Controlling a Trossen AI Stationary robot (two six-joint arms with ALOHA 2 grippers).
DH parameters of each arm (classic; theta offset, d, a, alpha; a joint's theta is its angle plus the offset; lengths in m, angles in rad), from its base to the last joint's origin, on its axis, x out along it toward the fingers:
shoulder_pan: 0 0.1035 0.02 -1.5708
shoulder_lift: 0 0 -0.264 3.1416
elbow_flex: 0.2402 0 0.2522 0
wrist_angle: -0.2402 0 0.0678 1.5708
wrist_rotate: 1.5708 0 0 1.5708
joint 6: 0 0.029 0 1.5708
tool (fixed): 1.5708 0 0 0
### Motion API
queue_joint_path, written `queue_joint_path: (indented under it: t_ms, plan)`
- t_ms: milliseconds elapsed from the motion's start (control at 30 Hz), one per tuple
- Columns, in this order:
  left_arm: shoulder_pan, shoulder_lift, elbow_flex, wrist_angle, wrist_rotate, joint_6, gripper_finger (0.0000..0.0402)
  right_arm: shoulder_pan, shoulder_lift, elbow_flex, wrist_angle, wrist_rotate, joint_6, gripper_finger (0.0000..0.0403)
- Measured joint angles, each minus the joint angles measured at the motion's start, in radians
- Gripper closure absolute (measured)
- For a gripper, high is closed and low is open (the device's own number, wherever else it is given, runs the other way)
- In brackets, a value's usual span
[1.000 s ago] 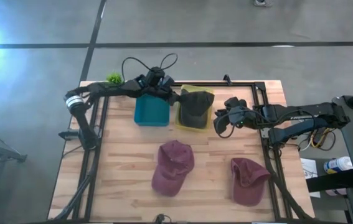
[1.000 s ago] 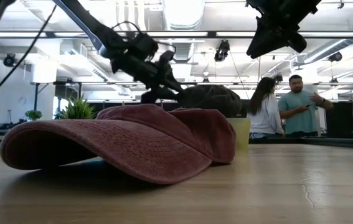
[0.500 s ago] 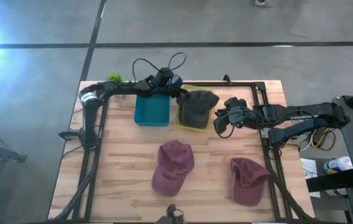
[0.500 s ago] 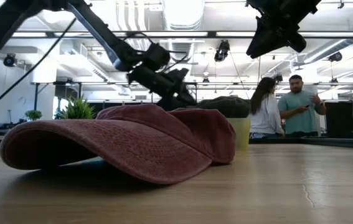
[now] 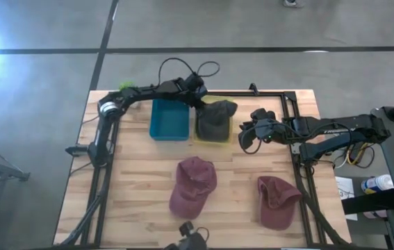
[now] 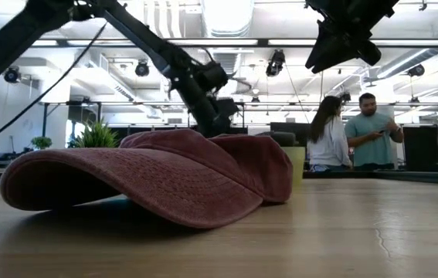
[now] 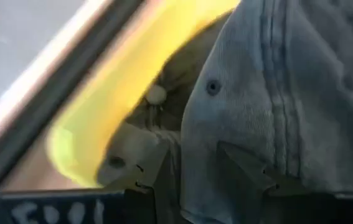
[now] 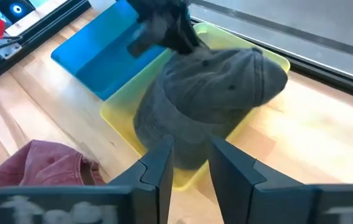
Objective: Pick & Place hat
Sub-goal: Put the black cap into the yellow bin, then put the left red cap into the blue bin
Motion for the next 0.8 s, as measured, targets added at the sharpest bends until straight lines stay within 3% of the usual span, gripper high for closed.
queue_joint_path:
  t_ms: [200, 333, 433, 567, 800]
  plan:
    - [0.000, -0.088, -0.001, -0.007, -0.171, 0.015, 0.0280, -0.006, 0.000, -0.001, -0.007, -0.011, -0.013, 0.0297]
    - [-0.006, -0.178, -0.003, -0.080, -0.163, -0.013, 0.0280, -0.007, 0.000, -0.002, -0.011, -0.079, -0.025, 0.0291]
    - [-0.035, -0.279, -0.026, -0.168, -0.072, -0.024, 0.0280, -0.007, 0.000, -0.009, -0.017, -0.151, -0.032, 0.0287]
    - [-0.136, -0.429, -0.180, -0.215, 0.079, -0.033, 0.0280, -0.008, 0.000, -0.051, -0.017, -0.243, -0.030, 0.0283]
    - [-0.442, -0.653, -0.528, -0.209, 0.080, -0.242, 0.0280, -0.001, 0.000, -0.183, 0.199, -0.491, 0.022, 0.0284]
